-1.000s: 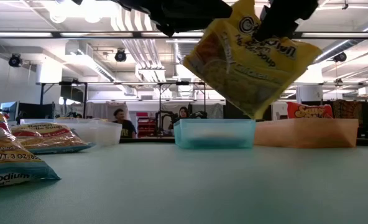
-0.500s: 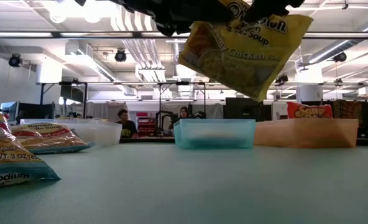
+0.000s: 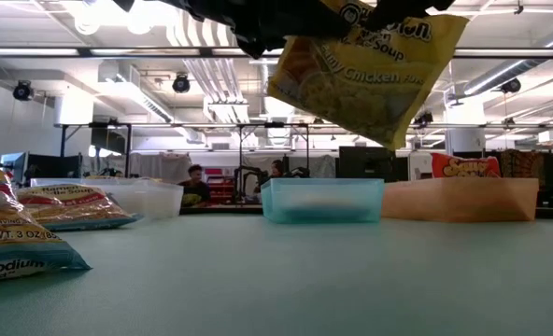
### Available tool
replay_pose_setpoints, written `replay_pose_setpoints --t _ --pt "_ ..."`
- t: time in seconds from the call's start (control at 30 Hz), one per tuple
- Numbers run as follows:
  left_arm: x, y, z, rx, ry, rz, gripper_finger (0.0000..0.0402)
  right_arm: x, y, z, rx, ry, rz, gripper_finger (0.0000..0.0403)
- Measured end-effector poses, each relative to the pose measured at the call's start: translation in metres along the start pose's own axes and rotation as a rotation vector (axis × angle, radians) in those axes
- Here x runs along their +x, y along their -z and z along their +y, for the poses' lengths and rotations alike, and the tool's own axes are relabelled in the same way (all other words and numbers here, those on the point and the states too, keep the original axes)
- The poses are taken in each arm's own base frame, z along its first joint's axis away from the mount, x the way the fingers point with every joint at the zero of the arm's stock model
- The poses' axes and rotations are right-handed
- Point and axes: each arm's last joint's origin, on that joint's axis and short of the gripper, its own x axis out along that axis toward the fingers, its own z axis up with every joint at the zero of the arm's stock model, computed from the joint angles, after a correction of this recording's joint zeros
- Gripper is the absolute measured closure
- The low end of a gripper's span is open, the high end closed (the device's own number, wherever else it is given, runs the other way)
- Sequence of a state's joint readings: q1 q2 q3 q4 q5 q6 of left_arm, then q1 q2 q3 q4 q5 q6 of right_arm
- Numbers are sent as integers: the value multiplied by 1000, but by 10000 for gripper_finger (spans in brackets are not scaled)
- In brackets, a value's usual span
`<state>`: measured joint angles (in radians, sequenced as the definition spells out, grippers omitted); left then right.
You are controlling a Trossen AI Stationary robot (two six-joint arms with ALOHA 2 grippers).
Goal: Sort Maruchan noodles
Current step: Put the yellow noodle pack into the white bin
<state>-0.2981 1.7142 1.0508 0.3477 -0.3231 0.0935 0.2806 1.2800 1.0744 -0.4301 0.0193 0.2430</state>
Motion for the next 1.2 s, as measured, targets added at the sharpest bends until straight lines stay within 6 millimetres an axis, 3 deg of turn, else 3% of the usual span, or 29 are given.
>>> replay_pose_setpoints --t 0.23,0.5,0.7,0.97,1.2 --pt "0 2 1 0 0 17 396 -7 -3 1 59 12 48 352" --pt "0 3 4 -16 -41 33 400 -33 -12 3 125 58 187 278" --pt "-12 -2 27 -27 -183 109 401 -43 -2 2 138 102 328 254" --pt "-62 -13 78 -111 -398 243 401 -55 11 6 122 82 378 250" --pt "-126 18 111 -278 -581 194 401 -55 23 1 109 125 342 250"
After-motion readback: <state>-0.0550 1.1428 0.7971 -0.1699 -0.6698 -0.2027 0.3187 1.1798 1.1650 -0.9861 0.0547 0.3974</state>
